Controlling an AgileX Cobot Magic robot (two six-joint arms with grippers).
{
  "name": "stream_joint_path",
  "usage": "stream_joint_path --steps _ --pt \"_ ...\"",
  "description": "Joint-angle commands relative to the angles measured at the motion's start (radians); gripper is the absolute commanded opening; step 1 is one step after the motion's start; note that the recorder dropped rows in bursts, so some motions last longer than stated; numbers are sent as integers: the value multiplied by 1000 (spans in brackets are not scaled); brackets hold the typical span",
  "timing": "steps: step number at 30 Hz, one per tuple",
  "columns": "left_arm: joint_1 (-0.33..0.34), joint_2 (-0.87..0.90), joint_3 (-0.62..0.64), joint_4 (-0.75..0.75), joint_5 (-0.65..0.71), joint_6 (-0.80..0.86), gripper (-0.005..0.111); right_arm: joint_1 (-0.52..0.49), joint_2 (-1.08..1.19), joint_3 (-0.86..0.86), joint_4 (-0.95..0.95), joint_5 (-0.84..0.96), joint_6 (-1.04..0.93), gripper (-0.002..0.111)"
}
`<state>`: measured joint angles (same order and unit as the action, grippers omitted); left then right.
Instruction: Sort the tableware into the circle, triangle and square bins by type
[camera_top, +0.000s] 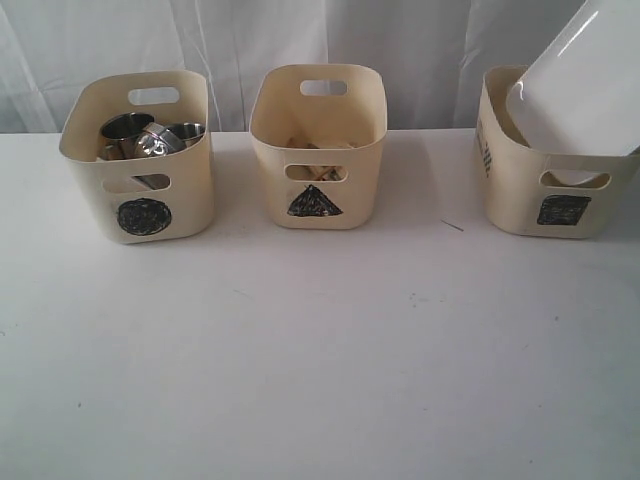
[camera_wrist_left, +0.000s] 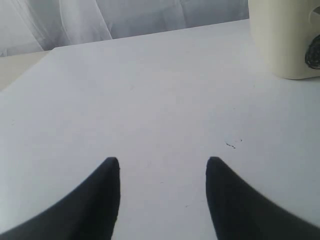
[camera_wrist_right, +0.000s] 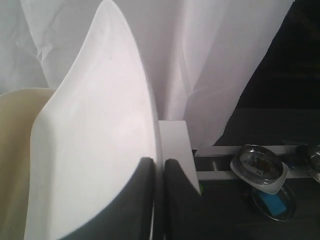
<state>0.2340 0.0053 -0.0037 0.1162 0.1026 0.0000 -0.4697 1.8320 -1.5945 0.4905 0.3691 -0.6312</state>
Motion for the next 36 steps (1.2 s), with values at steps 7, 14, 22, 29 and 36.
stream_joint_path --steps 7,14,22,29,36 --pt "2 -5 4 -10 -4 0 56 14 -10 -58 13 -34 -1 42" --pt "2 -5 4 -10 -4 0 56 39 -34 -73 54 14 7 38" --pt "2 -5 4 -10 -4 0 56 40 -181 -56 142 170 12 38" --pt "2 -5 4 -10 -4 0 56 40 -394 67 185 203 10 38" --pt "2 -5 4 -10 -4 0 56 42 -657 268 225 207 10 38"
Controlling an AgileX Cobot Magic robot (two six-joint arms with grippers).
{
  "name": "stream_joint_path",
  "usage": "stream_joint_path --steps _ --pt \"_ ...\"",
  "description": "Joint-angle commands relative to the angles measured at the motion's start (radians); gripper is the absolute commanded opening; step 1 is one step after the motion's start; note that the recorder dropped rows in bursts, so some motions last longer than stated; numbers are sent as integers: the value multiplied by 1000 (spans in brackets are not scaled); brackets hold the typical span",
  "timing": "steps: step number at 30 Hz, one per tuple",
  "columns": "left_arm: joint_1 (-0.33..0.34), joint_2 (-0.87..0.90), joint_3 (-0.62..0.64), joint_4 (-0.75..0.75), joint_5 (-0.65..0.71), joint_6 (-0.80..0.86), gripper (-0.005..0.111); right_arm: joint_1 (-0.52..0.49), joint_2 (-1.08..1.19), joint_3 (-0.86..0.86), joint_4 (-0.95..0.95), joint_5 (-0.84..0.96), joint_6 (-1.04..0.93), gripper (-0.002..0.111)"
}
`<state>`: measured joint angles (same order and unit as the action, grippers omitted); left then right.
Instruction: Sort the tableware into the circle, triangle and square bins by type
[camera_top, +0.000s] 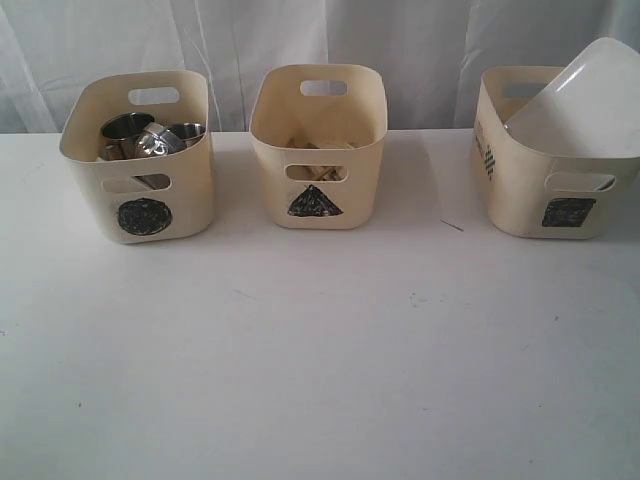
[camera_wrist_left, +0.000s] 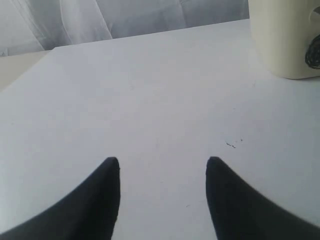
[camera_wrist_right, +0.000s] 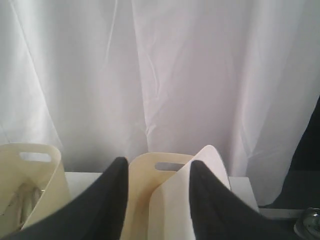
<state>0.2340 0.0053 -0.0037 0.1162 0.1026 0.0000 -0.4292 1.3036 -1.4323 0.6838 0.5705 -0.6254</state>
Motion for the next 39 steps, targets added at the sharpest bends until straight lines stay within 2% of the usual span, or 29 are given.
stream_joint_path --steps 1,14,19,28,39 --pt "2 -5 4 -10 -4 0 56 1 -174 142 38 6 4 38" --pt "2 -5 4 -10 -4 0 56 1 -764 579 47 66 8 38" --pt "2 -5 4 -10 -4 0 56 1 -946 690 46 66 60 38" --pt "2 -5 4 -10 -4 0 56 1 -1139 730 39 98 107 38" --pt "2 -5 4 -10 -4 0 56 1 -1191 730 43 64 109 38"
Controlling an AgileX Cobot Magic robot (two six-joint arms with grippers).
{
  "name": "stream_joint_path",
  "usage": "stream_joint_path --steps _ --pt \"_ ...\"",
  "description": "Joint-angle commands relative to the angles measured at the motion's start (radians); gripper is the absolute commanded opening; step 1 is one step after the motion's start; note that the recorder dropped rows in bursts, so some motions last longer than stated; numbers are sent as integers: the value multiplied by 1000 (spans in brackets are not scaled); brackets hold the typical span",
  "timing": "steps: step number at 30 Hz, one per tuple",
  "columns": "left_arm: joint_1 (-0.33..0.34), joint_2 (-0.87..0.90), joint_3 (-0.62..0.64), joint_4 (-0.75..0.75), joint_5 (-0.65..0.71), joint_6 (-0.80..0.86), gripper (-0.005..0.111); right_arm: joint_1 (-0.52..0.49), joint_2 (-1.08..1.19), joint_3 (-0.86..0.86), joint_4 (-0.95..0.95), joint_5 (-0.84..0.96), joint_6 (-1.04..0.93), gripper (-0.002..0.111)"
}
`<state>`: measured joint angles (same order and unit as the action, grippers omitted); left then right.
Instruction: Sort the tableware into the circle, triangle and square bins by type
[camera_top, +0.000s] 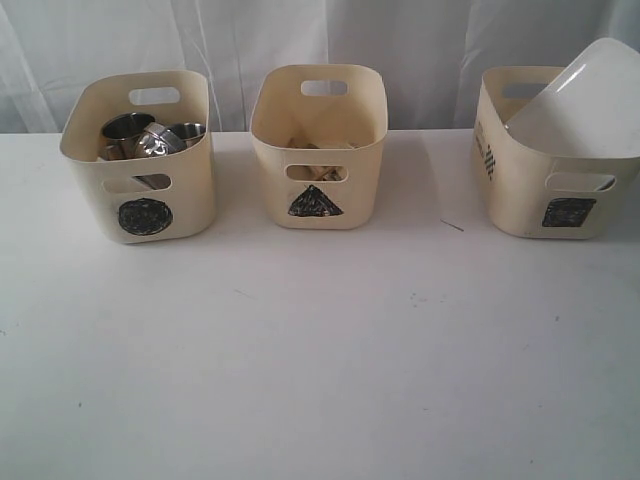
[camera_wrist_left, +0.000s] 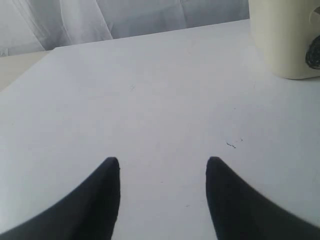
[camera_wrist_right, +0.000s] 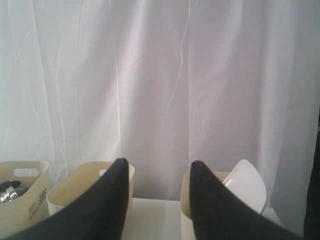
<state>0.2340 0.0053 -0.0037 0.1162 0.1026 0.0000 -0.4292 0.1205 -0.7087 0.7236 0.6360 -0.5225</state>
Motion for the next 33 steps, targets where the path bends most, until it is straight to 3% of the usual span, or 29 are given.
stream_joint_path --steps 1,10,12,16,18,23,28,33 --pt "2 -5 4 -10 -4 0 56 1 -8 7 3 3 6 38" --pt "2 -5 4 -10 -4 0 56 1 -8 66 -26 80 60 38" --pt "2 -5 4 -10 -4 0 56 -1 -21 110 -132 80 203 38" --pt "2 -5 4 -10 -4 0 56 -1 -84 220 -442 65 668 38" --pt "2 -5 4 -10 -4 0 56 -1 -118 275 -538 29 782 38" --pt "2 -5 4 -10 -4 0 56 -1 -121 421 -706 -220 767 38" --pt "2 -5 4 -10 -4 0 56 -1 -121 563 -716 -372 543 38" --pt "2 -5 4 -10 -4 0 56 -1 -121 709 -716 -484 497 38"
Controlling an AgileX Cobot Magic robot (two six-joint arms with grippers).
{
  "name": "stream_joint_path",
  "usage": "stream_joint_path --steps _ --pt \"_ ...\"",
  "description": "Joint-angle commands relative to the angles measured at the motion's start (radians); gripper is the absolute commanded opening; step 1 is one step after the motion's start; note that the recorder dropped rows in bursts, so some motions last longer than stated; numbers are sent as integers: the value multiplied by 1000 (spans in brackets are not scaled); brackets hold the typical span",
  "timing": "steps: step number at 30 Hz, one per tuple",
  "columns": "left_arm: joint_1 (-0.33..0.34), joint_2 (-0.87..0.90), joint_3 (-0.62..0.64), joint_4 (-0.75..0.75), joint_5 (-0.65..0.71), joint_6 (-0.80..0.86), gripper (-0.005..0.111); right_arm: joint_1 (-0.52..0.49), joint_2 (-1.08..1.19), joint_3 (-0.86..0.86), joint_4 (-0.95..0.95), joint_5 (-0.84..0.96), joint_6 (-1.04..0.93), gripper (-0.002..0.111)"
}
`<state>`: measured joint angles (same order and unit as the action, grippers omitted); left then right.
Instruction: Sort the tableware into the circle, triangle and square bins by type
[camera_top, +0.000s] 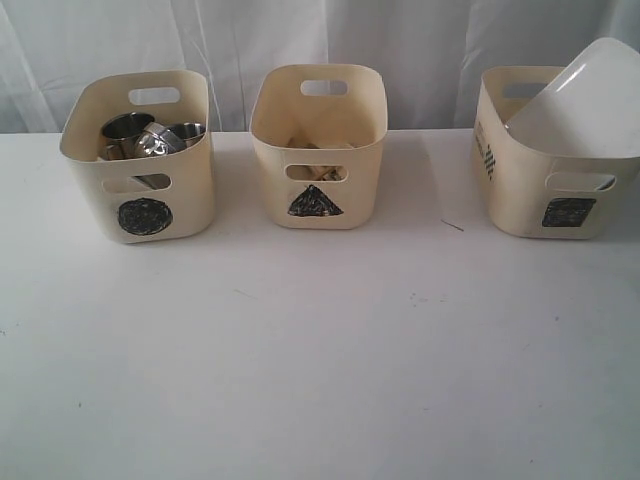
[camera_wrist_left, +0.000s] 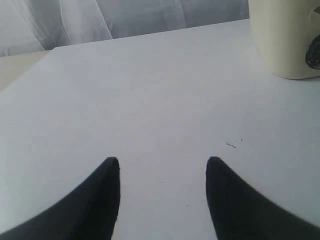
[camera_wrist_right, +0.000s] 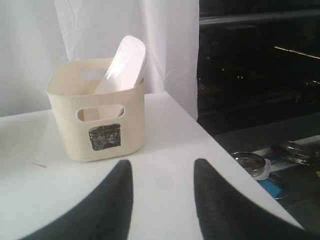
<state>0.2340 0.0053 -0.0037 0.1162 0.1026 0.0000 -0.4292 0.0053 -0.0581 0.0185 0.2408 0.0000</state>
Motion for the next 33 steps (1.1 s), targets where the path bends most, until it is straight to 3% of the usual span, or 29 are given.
stream_joint_path --steps 1,8,19,33 --pt "2 -5 4 -10 -4 0 56 -1 -5 58 -11 -104 -25 38" --pt "2 -5 4 -10 -4 0 56 -1 -5 58 -11 -72 -135 38" --pt "2 -5 4 -10 -4 0 56 8 -5 58 -11 -56 -140 38" --pt "2 -5 4 -10 -4 0 56 235 -5 58 -18 -64 -125 38"
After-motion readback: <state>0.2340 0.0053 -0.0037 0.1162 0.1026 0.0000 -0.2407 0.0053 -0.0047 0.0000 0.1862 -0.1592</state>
